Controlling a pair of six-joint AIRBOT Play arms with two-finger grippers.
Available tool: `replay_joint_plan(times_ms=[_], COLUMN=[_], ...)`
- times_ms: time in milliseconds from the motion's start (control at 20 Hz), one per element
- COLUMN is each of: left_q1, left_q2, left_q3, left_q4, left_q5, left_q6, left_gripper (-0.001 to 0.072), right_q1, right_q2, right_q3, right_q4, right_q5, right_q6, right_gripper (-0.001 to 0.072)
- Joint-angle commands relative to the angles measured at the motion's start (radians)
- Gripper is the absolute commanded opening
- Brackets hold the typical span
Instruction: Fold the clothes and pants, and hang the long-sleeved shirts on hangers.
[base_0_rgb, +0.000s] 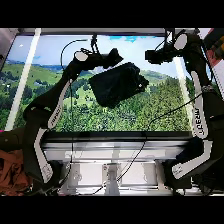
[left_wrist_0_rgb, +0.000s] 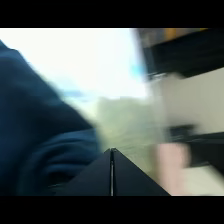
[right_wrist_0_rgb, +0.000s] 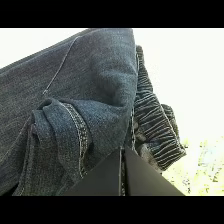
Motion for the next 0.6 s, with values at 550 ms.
replay_joint_plan(times_ms=[550], left_q1=[-0.312], left_q2=[0.013], left_q3=[0.001], left_q4=[0.765], left_q5=[-0.063], left_q6=[-0.088], left_gripper=[0.0018], right_q1=[-0.015], right_q2=[0.000], right_q3=[0.001], right_q4=[-0.020], right_q5=[-0.013], right_q6=[-0.076], right_gripper=[0.0055])
